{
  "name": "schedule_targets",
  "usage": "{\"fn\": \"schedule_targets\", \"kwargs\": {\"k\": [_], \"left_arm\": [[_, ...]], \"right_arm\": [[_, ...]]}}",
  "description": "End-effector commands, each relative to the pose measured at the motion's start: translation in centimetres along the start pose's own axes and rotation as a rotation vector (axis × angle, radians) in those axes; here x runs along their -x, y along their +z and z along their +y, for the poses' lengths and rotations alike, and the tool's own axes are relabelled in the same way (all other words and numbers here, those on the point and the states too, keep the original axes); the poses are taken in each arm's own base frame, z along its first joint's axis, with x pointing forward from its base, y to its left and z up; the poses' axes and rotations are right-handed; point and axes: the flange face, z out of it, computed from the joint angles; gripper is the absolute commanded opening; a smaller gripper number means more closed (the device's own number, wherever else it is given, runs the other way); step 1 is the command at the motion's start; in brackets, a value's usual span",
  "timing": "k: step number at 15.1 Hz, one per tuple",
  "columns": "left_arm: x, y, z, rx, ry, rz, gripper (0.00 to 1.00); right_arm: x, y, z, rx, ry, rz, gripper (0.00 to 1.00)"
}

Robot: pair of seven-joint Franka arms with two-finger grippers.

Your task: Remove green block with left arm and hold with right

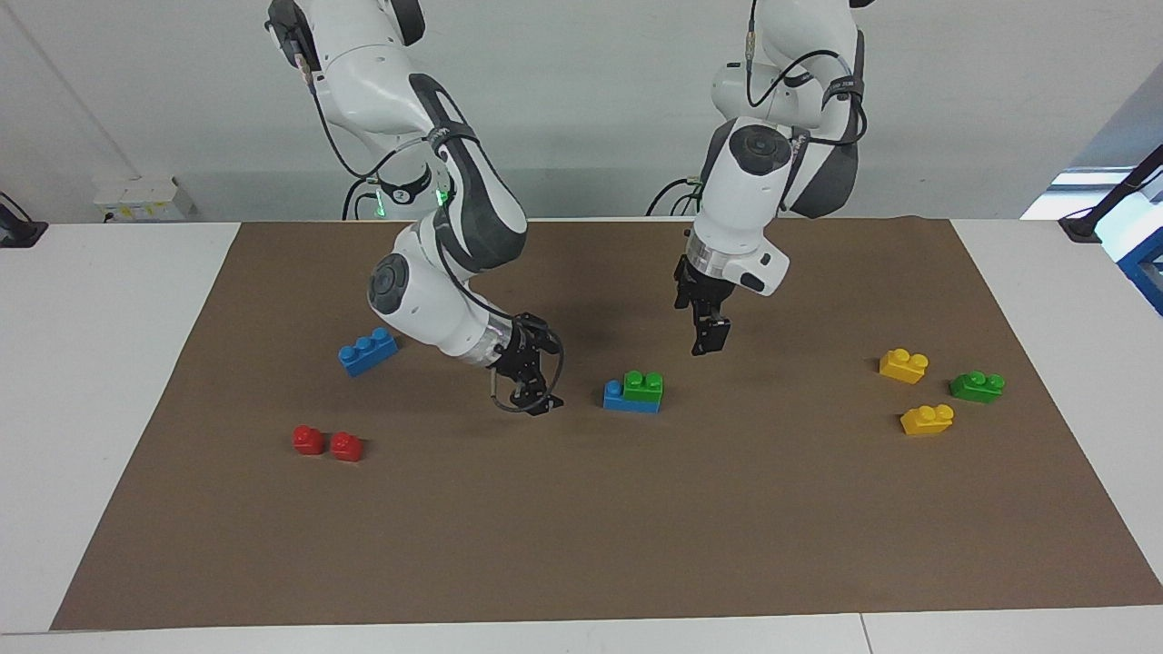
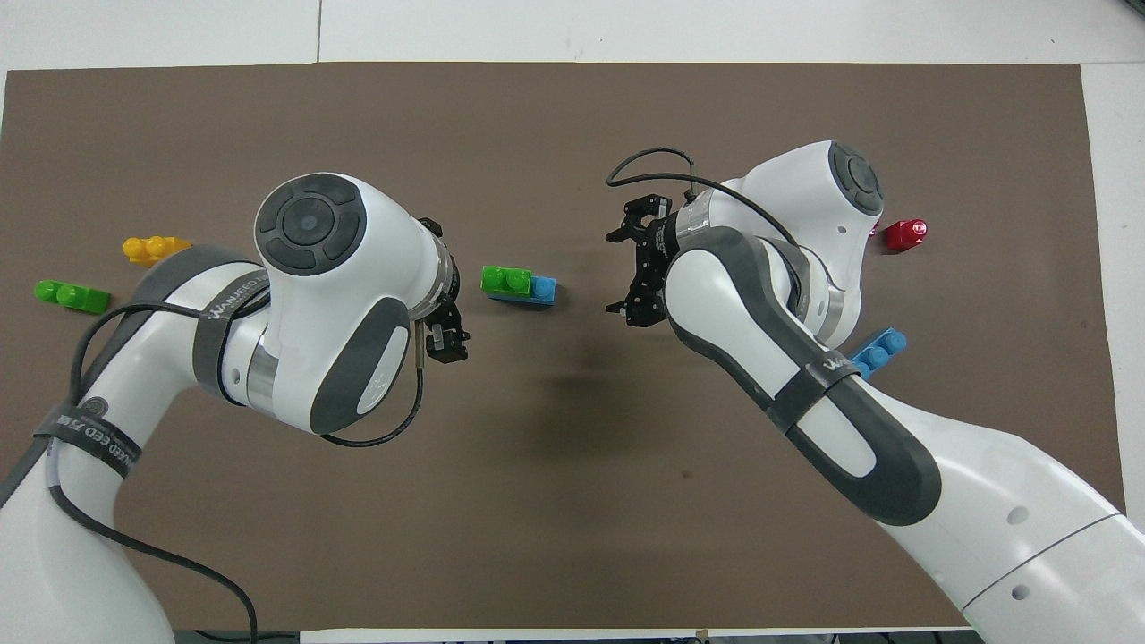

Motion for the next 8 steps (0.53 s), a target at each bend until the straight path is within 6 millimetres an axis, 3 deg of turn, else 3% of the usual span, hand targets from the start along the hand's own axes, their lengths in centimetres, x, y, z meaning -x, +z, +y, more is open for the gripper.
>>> {"fn": "schedule_targets", "kwargs": {"k": [1, 4, 7, 8], "left_arm": [[2.3, 1.0, 0.3, -0.026, -0.010, 0.009, 1.00], [3.8, 3.4, 0.5, -0.049, -0.009, 0.036, 1.00], [4.0, 3.5, 0.7, -0.030, 0.017, 0.055, 1.00], [4.0, 3.6, 0.7, -0.032, 0.019, 0.056, 1.00]], "right_arm": [[0.2, 0.9, 1.9, -0.041, -0.009, 0.008, 0.99], [0.6, 1.4, 2.9, -0.047, -0.010, 0.015, 0.99], [0.4, 1.6, 3.3, -0.047, -0.003, 0.020, 0.99], [1.2, 2.3, 3.7, -0.055, -0.009, 0.020, 0.99]]}}
